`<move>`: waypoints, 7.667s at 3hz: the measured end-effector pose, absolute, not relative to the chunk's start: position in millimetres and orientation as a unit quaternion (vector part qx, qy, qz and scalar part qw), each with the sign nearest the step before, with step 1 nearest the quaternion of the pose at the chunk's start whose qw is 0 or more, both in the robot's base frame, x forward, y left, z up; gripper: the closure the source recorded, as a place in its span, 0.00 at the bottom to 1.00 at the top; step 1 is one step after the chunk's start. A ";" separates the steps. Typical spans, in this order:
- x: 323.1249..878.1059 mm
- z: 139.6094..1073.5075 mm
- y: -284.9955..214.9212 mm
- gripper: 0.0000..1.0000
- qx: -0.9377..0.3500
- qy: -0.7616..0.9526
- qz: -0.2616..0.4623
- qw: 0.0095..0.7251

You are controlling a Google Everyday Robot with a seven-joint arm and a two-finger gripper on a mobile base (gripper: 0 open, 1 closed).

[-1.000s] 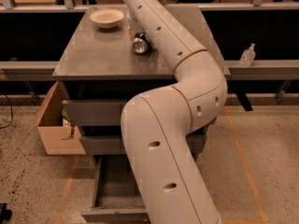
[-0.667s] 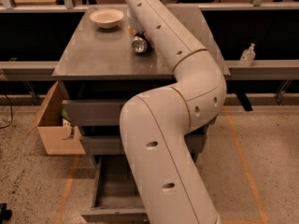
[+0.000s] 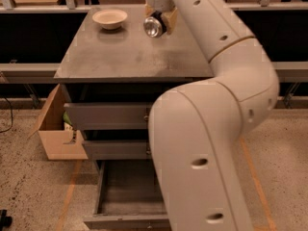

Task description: Place pepsi can into bottom drawer

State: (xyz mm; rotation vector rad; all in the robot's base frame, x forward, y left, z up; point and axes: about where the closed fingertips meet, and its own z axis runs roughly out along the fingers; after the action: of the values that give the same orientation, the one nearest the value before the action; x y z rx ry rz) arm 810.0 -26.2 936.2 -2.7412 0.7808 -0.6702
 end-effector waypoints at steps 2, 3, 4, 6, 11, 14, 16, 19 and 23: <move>718.7 1069.6 -74.6 1.00 -0.829 0.381 -0.275 0.304; 622.1 1097.6 -57.1 1.00 -0.802 0.392 -0.242 0.380; 564.2 1057.6 -63.8 1.00 -0.813 0.411 -0.206 0.358; 497.0 971.7 -69.4 1.00 -0.833 0.450 -0.161 0.279; 433.6 723.2 6.1 1.00 -0.779 0.556 -0.010 0.289; 439.8 687.9 19.3 1.00 -0.783 0.558 -0.023 0.274; 497.7 544.2 -39.9 1.00 -0.716 0.639 -0.015 0.281; 564.6 382.9 -41.5 1.00 -0.686 0.681 0.026 0.255; 551.1 245.8 -16.3 1.00 -0.689 0.688 0.069 0.219</move>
Offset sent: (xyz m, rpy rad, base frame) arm -0.2657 -0.0196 -0.0165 0.4594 0.0093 -0.2168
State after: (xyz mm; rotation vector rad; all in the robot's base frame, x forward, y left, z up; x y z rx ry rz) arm 551.1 -16.3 245.8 -1.9058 1.9035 0.1907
